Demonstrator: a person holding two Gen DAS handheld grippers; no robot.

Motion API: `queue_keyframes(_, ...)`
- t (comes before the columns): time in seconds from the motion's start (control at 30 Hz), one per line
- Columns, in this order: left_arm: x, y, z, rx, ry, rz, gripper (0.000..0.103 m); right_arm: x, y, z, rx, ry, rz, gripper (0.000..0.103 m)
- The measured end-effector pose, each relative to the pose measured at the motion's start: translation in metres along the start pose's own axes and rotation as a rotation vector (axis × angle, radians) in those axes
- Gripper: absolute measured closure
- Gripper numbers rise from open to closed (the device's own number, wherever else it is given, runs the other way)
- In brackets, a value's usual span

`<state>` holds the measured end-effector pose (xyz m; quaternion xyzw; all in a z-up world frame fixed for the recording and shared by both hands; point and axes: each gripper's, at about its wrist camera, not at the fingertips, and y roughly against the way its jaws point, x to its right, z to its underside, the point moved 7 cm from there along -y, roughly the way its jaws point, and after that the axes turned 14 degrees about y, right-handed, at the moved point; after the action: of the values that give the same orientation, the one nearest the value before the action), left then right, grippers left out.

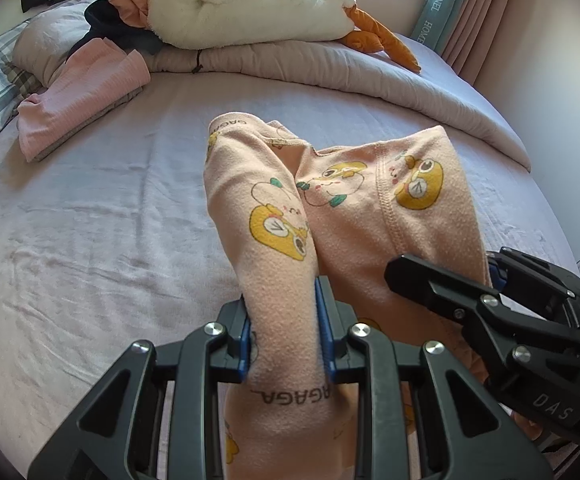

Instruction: Fold small clothes

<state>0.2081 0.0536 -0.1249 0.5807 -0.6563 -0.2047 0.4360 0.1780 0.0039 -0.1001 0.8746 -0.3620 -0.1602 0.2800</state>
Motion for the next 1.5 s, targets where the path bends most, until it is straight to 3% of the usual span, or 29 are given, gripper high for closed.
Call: queue_keyframes(1.5,-0.005,-0.033,0.000,-0.069,-0.001,-0.057,0.075,0.014,-0.032,0.007,-0.068,-0.045,-0.020,0.077)
